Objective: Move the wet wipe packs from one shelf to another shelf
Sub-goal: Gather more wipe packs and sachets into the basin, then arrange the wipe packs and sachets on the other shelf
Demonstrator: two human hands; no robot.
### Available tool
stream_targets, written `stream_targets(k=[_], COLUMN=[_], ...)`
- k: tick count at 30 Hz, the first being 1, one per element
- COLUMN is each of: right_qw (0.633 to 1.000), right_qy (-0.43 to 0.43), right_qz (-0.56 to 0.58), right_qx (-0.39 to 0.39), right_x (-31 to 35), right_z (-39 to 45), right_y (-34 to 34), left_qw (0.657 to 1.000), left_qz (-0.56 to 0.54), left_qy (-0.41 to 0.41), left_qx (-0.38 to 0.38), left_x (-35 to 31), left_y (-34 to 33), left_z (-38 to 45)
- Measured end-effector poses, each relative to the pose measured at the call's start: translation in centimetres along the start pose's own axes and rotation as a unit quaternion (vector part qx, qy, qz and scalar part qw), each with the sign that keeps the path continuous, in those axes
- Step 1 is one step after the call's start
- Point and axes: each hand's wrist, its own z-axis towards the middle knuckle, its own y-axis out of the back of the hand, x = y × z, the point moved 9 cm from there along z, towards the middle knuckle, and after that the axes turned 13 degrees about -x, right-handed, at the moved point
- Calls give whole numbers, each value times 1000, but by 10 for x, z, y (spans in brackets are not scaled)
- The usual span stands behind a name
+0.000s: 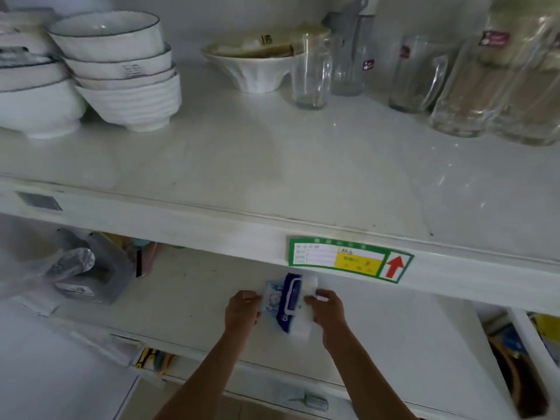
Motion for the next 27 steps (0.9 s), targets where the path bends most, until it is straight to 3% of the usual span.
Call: stream_targets(k=[5, 8, 10, 14, 17, 27], right_qw=[999, 997, 996, 990, 983, 954], right_qy=[3, 10, 7, -17, 21, 100], right_qz=[-8, 18, 30, 57, 63, 146], right_qx=[-54, -73, -84, -128, -174, -242], right_x=[-9, -25, -45, -90, -110, -101], right_z=[-18, -43, -64, -108, -133, -170], right_y=[17, 44, 69, 130, 175, 364], left_qw=[999, 992, 991, 991, 977, 938], left_qz=[49, 86, 24, -69, -146, -77], left_qy=[-3, -44, -67, -116, -141, -176], left_qx=[-1, -79, -112, 10, 68, 289], left_x=[21, 20, 9, -16, -24, 17], left_y=[17, 39, 44, 1, -34, -186], left_z=[-16, -42, -76, -161, -219, -414])
